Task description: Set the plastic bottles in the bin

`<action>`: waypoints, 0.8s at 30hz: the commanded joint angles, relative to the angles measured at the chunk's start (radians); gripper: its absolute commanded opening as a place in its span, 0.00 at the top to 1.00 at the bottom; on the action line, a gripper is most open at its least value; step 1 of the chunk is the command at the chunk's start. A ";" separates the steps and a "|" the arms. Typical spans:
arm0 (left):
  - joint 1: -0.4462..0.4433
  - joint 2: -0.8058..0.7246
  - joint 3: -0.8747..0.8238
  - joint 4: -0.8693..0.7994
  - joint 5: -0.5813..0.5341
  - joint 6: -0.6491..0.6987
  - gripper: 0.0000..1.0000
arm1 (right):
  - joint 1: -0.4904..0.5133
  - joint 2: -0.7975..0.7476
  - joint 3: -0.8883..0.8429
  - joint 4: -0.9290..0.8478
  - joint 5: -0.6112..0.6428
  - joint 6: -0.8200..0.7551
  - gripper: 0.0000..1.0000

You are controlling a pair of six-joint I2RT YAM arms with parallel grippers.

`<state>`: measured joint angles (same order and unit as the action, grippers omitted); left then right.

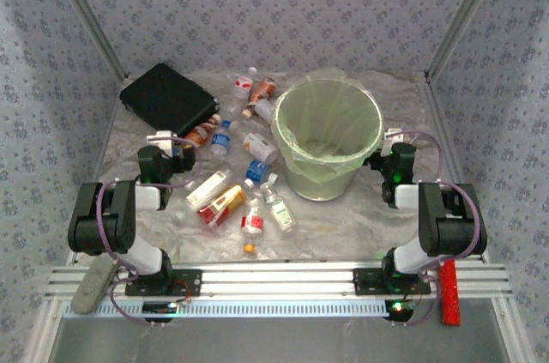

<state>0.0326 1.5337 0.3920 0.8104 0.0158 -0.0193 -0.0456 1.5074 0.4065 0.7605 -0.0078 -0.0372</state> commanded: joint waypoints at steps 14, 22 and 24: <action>0.001 -0.017 0.039 -0.040 -0.013 -0.009 0.00 | -0.008 -0.016 -0.009 0.010 0.026 0.035 0.00; -0.071 -0.362 0.286 -0.720 -0.163 -0.112 0.00 | -0.129 -0.355 0.177 -0.686 0.018 0.298 0.00; -0.096 -0.394 0.372 -0.929 -0.191 -0.165 0.00 | -0.153 -0.377 0.267 -0.923 0.027 0.355 0.00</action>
<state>-0.0422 1.1889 0.6689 0.2356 -0.1101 -0.0990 -0.1787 1.1660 0.5713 0.2302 0.0040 0.1833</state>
